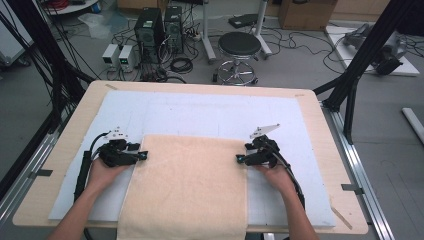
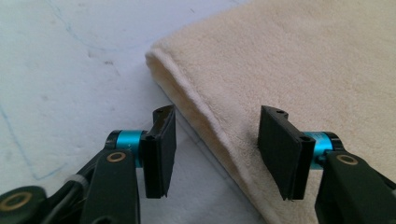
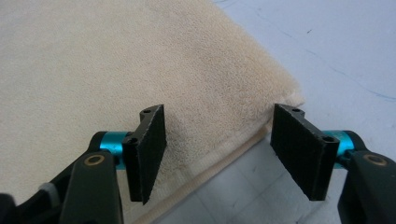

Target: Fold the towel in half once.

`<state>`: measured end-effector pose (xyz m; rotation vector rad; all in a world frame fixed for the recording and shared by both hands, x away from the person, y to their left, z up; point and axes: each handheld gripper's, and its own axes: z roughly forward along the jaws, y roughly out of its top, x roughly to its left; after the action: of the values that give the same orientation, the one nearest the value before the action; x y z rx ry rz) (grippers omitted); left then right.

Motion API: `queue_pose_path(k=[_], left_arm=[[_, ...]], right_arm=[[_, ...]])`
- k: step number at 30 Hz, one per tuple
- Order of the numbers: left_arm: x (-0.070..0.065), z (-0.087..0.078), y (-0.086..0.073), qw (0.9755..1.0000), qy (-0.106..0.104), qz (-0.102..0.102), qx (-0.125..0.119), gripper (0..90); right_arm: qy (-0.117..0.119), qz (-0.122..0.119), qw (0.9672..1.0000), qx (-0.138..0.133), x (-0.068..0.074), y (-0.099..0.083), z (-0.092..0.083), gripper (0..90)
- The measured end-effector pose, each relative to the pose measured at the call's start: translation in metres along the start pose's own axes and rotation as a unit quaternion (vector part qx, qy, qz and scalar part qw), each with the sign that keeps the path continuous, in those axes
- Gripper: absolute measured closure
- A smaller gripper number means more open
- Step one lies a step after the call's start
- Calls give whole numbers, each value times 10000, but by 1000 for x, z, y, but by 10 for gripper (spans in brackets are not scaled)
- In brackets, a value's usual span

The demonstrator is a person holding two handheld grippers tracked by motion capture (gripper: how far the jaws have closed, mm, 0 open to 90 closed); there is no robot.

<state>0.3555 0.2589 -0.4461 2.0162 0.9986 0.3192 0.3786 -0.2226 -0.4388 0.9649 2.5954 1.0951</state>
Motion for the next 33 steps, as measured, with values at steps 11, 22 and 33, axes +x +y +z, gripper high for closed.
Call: queue_pose_path(k=[11,22,33], left_arm=[[-4,1,1,9994,-225,-251,72,762],[2,1,25,9995,229,-200,-107,850],[37,17,87,9945,711,-477,-598,849]], right_arm=[[429,-28,9990,78,9,4,2,796],[-11,-375,9992,163,4,38,-7,829],[-483,-127,9985,-213,-50,102,-9,827]])
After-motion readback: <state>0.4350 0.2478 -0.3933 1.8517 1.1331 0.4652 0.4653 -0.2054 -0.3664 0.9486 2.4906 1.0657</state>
